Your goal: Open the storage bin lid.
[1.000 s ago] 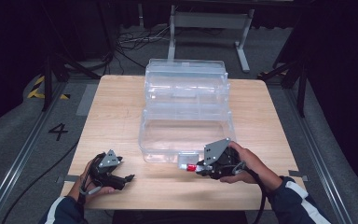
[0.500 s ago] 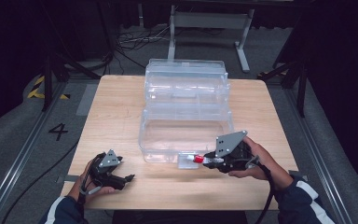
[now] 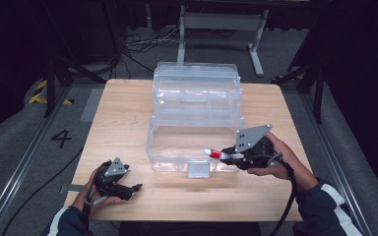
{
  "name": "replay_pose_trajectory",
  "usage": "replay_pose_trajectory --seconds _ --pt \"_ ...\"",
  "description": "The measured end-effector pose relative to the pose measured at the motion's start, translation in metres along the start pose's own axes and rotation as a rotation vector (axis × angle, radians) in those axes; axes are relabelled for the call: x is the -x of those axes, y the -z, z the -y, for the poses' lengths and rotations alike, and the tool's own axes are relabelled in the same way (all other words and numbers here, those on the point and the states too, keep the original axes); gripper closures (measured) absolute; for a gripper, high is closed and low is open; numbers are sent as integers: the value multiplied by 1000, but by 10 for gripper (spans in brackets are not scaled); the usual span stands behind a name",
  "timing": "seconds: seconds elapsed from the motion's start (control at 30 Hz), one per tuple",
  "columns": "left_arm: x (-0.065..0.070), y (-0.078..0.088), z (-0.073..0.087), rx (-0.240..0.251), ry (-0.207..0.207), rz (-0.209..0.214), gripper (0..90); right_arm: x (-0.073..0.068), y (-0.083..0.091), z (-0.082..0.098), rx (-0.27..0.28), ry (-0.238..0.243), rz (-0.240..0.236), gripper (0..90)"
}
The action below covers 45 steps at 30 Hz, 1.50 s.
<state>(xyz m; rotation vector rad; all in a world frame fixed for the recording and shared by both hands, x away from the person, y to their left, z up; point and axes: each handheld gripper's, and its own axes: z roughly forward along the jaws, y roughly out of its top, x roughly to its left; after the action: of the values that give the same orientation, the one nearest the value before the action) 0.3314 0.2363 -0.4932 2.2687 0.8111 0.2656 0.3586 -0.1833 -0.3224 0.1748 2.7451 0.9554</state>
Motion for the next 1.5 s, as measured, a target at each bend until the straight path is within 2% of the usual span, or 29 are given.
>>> replay_pose_trajectory --seconds 0.23,0.63,0.97,1.5 --pt "0 0 0 0 0 0 149 16 5 -9 -7 -4 31 709" --pt "0 0 0 -1 -2 2 148 36 4 -28 -43 20 48 709" --pt "0 0 0 0 0 1 148 50 -8 -41 -87 31 44 709" --pt "0 0 0 -1 -4 -7 149 62 -29 -38 -157 20 17 709"
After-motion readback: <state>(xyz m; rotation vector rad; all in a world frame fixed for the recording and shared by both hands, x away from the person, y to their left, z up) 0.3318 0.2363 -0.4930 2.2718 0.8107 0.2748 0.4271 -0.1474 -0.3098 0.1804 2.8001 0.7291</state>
